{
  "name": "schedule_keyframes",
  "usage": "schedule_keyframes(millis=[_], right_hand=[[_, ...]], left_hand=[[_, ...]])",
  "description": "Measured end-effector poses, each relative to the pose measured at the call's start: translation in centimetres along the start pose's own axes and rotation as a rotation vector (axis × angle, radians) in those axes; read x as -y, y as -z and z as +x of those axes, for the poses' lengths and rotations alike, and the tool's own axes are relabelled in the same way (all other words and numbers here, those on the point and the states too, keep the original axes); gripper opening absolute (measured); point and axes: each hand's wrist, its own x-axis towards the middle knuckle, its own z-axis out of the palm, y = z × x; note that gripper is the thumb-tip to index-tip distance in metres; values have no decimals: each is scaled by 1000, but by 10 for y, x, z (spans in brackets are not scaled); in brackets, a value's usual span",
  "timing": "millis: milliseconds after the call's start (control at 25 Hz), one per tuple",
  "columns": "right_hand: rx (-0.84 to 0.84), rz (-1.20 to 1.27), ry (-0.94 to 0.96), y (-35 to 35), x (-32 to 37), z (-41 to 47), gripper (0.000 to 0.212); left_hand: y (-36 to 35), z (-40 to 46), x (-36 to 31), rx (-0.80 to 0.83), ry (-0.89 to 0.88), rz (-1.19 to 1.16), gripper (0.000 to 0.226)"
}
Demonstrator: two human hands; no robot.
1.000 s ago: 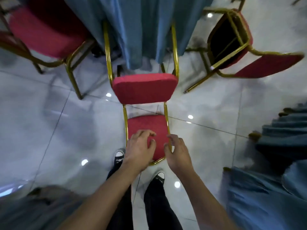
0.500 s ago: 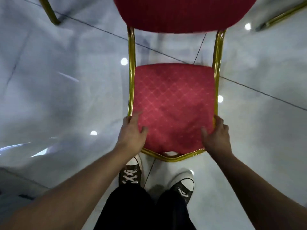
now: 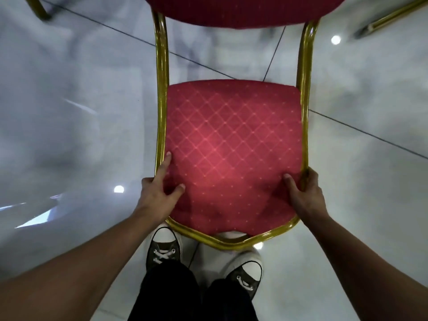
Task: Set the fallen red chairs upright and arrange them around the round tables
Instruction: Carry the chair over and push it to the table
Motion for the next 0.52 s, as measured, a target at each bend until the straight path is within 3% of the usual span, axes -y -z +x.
schedule_keyframes(millis=[280,520], right_hand=[[-13,-110,40,147,101,-137,43],[20,-232,32,317,249,-255,36]], left_hand=[[119,-160,-127,-122,81,266,83],[255,-308,-291,-164,160,381,71]])
